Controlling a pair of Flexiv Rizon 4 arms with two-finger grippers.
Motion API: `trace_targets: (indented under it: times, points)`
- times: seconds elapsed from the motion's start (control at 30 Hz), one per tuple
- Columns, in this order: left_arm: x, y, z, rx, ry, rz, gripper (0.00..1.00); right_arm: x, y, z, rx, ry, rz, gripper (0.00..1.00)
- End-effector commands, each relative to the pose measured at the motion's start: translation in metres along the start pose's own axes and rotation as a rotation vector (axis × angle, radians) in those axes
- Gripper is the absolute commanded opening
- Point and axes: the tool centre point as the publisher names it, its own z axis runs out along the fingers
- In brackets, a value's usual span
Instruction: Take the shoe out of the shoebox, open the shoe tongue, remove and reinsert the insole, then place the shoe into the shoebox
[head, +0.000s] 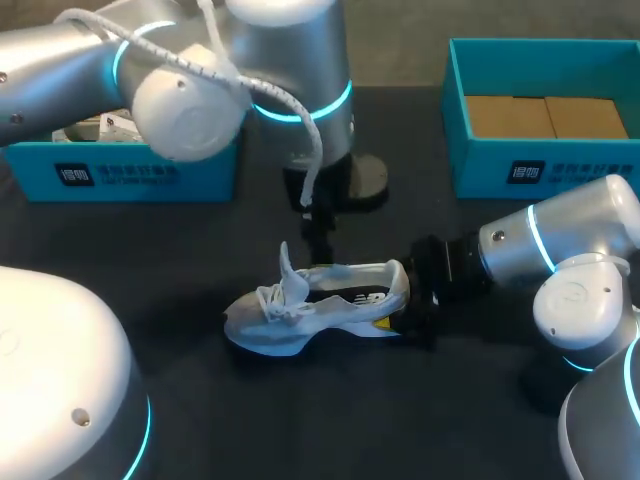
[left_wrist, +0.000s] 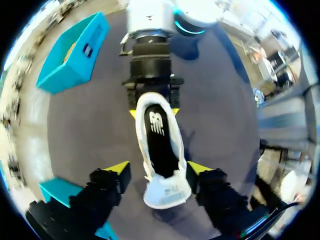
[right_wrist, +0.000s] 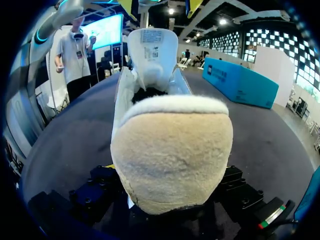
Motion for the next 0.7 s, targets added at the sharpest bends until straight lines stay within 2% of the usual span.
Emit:
trace_targets:
  times: [0.03, 0.43, 0.57, 0.7]
  points:
    - [0.005, -0.007, 0.022, 0.008, -0.005, -0.009, 0.0, 0.001, -0.001, 0.004, 0.001, -0.002, 0.0, 0.0]
    - [0.015, -0.016, 0.062, 0.032, 0.026, -0.043, 0.0, 0.001, -0.001, 0.004, 0.001, -0.002, 0.0, 0.0]
    - [0.017, -0.019, 0.077, -0.009, 0.051, -0.076, 0.0, 0.001, -0.001, 0.004, 0.001, -0.002, 0.0, 0.0]
    - [0.017, -0.019, 0.077, -0.009, 0.051, -0.076, 0.0, 0.001, -0.001, 0.004, 0.001, -0.002, 0.0, 0.0]
